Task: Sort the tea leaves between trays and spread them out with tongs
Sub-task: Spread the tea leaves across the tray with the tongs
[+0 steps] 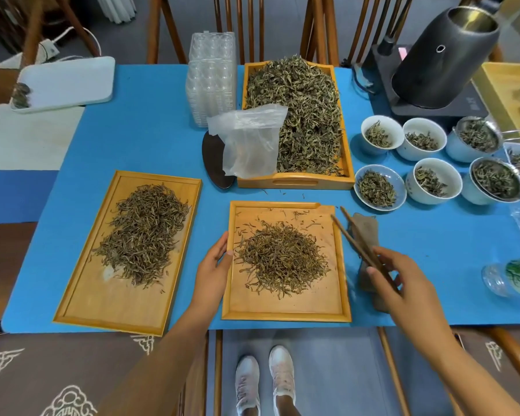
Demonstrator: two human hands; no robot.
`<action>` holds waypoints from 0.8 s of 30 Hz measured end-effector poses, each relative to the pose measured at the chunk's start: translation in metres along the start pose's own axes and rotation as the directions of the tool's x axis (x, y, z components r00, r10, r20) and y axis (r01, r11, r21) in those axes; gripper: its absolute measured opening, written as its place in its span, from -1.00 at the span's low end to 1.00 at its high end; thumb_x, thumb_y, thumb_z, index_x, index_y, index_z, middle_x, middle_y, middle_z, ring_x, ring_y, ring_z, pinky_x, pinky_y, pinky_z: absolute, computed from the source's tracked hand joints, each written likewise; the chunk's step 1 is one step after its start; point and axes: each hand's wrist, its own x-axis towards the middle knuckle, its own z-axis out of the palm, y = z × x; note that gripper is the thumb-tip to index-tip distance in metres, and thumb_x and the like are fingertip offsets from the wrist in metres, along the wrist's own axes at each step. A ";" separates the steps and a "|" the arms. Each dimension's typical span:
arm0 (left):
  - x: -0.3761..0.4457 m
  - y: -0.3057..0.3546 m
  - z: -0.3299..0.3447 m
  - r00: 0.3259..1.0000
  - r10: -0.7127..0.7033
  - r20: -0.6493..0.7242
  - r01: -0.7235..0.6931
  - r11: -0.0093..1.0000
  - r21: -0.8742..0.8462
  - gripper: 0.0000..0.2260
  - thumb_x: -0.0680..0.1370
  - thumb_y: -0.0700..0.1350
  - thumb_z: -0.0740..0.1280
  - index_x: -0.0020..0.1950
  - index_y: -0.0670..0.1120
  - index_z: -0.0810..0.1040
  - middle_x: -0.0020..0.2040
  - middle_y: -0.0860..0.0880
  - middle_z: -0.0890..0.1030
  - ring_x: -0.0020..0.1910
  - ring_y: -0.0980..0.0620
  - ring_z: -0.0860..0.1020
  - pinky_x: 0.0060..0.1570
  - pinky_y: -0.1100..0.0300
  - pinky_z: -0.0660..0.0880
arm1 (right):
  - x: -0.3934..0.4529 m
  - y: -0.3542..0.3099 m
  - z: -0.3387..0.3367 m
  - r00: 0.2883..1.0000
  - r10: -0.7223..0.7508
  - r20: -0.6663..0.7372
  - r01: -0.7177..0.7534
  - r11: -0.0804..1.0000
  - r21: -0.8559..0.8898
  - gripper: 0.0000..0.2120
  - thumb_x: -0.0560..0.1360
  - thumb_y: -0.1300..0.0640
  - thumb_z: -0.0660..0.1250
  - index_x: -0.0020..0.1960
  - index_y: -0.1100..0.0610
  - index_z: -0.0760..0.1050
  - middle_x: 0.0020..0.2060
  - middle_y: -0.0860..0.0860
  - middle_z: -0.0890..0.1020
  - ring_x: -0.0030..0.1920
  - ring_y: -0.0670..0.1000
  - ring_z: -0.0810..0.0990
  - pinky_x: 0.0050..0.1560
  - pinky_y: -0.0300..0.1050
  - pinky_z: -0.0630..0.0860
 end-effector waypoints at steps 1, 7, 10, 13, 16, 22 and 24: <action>0.000 -0.001 0.000 1.000 0.000 0.001 0.000 1.000 0.001 -0.62 0.60 -0.14 0.21 0.41 0.12 0.33 0.40 0.09 0.36 0.32 0.20 0.30 0.28 0.24 0.24 | -0.004 -0.007 0.002 0.999 -0.033 0.039 0.033 0.999 -0.012 -0.71 0.48 0.18 0.32 0.19 0.06 0.47 -0.08 -0.07 0.51 -0.11 -0.19 0.48 -0.09 -0.58 0.32; 0.001 -0.003 -0.001 1.000 0.005 0.005 -0.005 1.000 -0.003 -0.62 0.60 -0.13 0.22 0.39 0.15 0.34 0.38 0.14 0.37 0.31 0.22 0.31 0.26 0.25 0.25 | -0.017 -0.029 0.018 0.949 -0.184 0.254 0.222 0.966 -0.130 -0.69 0.50 0.20 0.29 0.24 0.12 0.45 -0.06 0.01 0.53 -0.01 0.03 0.50 0.02 -0.19 0.37; 0.002 -0.004 -0.001 1.000 0.003 0.001 -0.003 1.000 -0.009 -0.62 0.60 -0.15 0.22 0.40 0.13 0.34 0.39 0.14 0.36 0.32 0.21 0.33 0.27 0.25 0.25 | -0.019 -0.031 0.028 0.929 -0.204 0.309 0.267 0.947 -0.176 -0.69 0.50 0.23 0.29 0.24 0.18 0.46 -0.04 0.09 0.57 -0.02 0.09 0.51 0.02 -0.18 0.35; 0.001 -0.003 -0.001 1.000 0.008 0.007 -0.008 1.000 -0.005 -0.61 0.60 -0.15 0.21 0.41 0.12 0.33 0.38 0.15 0.36 0.30 0.24 0.32 0.28 0.26 0.24 | -0.019 -0.029 0.039 0.920 -0.189 0.344 0.271 0.940 -0.208 -0.68 0.51 0.23 0.28 0.26 0.20 0.45 -0.03 0.12 0.57 -0.01 0.12 0.51 0.03 -0.20 0.32; 0.000 -0.002 -0.001 1.000 0.013 0.011 -0.013 1.000 0.000 -0.61 0.61 -0.14 0.21 0.41 0.12 0.33 0.34 0.18 0.36 0.30 0.25 0.30 0.28 0.26 0.23 | -0.017 -0.027 0.046 0.915 -0.174 0.365 0.271 0.934 -0.233 -0.67 0.52 0.22 0.26 0.27 0.19 0.44 -0.03 0.11 0.56 -0.01 0.10 0.49 0.02 -0.21 0.30; 0.000 -0.002 0.000 1.000 0.019 0.003 -0.019 1.000 -0.009 -0.62 0.61 -0.14 0.21 0.42 0.10 0.33 0.31 0.21 0.35 0.29 0.27 0.30 0.24 0.29 0.24 | -0.010 -0.029 0.054 0.919 -0.158 0.361 0.259 0.933 -0.251 -0.67 0.51 0.25 0.27 0.27 0.23 0.44 -0.05 0.16 0.56 -0.04 0.17 0.51 0.01 -0.03 0.43; -0.001 -0.002 0.000 1.000 0.022 0.000 -0.022 1.000 -0.005 -0.62 0.60 -0.13 0.22 0.42 0.09 0.33 0.30 0.22 0.35 0.28 0.28 0.31 0.23 0.30 0.25 | -0.007 -0.031 0.054 0.927 -0.158 0.341 0.252 0.934 -0.253 -0.67 0.50 0.28 0.28 0.26 0.26 0.45 -0.09 0.19 0.56 -0.06 0.20 0.51 -0.02 -0.01 0.44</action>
